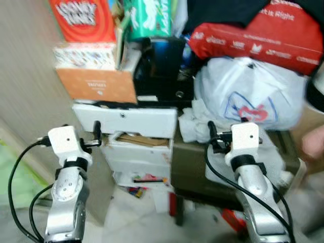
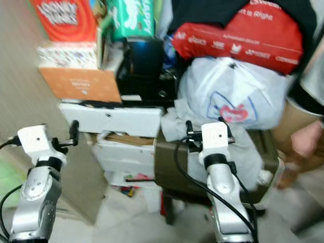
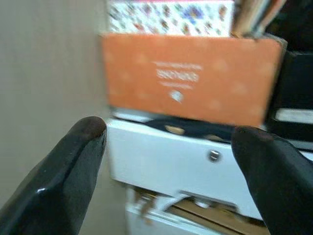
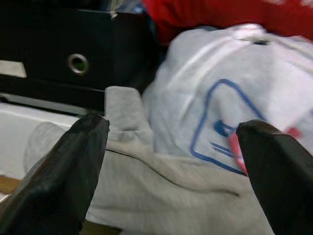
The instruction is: Clean up the room
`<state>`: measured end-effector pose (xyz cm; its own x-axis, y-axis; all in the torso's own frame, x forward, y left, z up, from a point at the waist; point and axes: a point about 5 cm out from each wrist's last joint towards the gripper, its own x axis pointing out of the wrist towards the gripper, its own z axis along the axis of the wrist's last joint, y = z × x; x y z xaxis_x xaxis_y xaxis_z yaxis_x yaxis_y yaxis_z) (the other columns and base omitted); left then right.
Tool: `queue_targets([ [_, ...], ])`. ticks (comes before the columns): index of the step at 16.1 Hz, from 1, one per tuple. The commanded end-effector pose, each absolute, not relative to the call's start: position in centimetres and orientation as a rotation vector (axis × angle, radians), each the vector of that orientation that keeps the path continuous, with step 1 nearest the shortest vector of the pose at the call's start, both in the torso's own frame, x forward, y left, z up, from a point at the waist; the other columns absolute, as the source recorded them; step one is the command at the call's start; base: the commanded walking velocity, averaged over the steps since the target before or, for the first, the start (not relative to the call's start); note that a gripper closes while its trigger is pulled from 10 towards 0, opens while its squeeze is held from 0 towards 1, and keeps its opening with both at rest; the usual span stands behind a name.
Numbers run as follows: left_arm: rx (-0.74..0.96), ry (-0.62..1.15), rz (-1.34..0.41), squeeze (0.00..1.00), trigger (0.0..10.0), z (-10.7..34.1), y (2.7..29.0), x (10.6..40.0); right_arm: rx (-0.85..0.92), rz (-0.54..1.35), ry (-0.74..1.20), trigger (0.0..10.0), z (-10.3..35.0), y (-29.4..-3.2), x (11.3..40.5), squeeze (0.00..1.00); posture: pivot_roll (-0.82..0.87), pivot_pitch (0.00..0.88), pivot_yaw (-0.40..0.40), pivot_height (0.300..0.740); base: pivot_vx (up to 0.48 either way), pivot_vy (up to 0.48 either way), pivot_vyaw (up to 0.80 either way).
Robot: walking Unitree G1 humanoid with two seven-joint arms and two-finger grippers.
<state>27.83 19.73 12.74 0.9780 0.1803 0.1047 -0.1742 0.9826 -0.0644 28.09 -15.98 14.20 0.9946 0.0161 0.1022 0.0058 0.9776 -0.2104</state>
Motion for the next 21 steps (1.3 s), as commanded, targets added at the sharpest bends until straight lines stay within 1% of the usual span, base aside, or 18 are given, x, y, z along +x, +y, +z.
queue_targets([
  [1, -0.03, -0.1, 0.207, 0.0, 10.0, 12.5, 20.3, 27.7, -0.203, 0.007, -0.108, 10.0, 14.3, -16.0, 28.2, 0.0, -0.13, 0.0, 0.064, 0.74, 0.0, 0.0, 0.8],
  [14, -0.041, -0.082, 0.248, 0.0, 10.0, 12.3, 20.6, 27.8, -0.197, 0.06, -0.09, 10.0, 13.9, -15.5, 28.3, 0.0, -0.12, 0.0, 0.058, 0.74, 0.0, 0.0, 0.8],
  [15, -0.058, -0.076, 0.242, 0.0, 10.0, 12.2, 20.5, 27.9, -0.193, 0.066, -0.089, 10.0, 13.8, -15.3, 28.5, 0.0, -0.12, 0.0, 0.057, 0.74, 0.0, 0.0, 0.8],
  [17, -0.072, -0.058, 0.249, 0.0, 10.0, 12.0, 20.7, 28.3, -0.2, 0.094, -0.098, 10.0, 14.1, -14.9, 29.2, 0.0, -0.13, 0.0, 0.063, 0.74, 0.0, 0.0, 0.2],
  [19, -0.058, -0.077, 0.225, 0.0, 10.0, 12.5, 20.4, 28.9, -0.227, 0.12, -0.132, 10.0, 14.9, -14.8, 29.9, 0.0, -0.13, 0.0, 0.065, 0.74, 0.0, 0.0, 0.8],
  [21, -0.071, -0.092, 0.238, 0.0, 10.0, 12.8, 20.3, 29.1, -0.229, 0.091, -0.138, 10.0, 15.1, -15.4, 30.0, 0.0, -0.13, 0.0, 0.064, 0.74, 0.0, 0.0, 0.8],
])
